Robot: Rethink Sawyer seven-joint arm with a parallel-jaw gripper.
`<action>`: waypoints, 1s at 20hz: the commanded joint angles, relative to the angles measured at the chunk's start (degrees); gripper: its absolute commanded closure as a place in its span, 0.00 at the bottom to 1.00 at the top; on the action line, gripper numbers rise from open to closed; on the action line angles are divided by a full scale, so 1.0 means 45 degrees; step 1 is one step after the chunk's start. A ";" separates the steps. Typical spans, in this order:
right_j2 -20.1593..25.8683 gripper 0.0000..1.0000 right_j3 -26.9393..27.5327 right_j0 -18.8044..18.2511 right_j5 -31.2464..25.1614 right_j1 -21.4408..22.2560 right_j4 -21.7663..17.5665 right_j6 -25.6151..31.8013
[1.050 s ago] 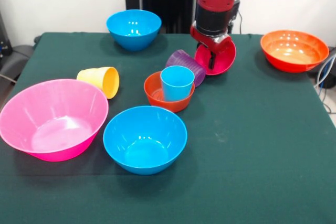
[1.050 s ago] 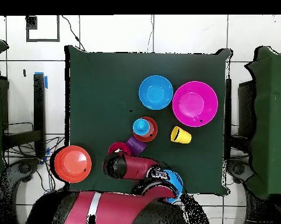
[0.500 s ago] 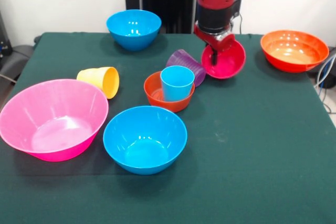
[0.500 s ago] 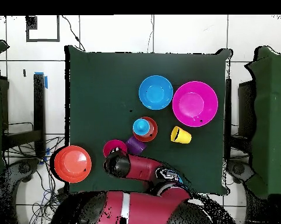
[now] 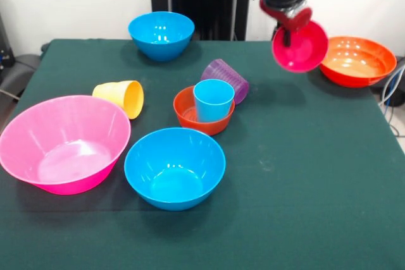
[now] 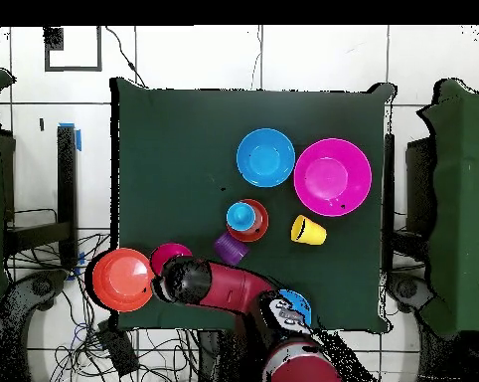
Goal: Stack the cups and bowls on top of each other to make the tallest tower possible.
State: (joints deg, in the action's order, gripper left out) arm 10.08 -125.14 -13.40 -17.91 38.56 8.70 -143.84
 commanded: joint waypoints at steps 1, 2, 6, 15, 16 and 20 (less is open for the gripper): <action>0.0320 1.00 -0.0294 0.0586 -0.1805 0.1226 0.0590 -0.1526; 0.0426 1.00 -0.0336 0.0532 -0.1542 0.1083 0.0611 -0.1479; 0.0505 1.00 -0.0236 0.0395 -0.1118 0.1044 0.0367 -0.1127; 0.2225 1.00 0.1250 -0.1608 0.2076 -0.0032 -0.2769 0.2065; 0.2848 1.00 0.1055 -0.2188 0.2844 -0.0317 -0.3229 0.2104; 0.4052 1.00 0.0251 -0.3957 0.5068 -0.0976 -0.5456 0.1565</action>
State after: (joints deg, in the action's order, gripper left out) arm 17.93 -124.19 -23.44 -9.75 41.14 -5.24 -143.84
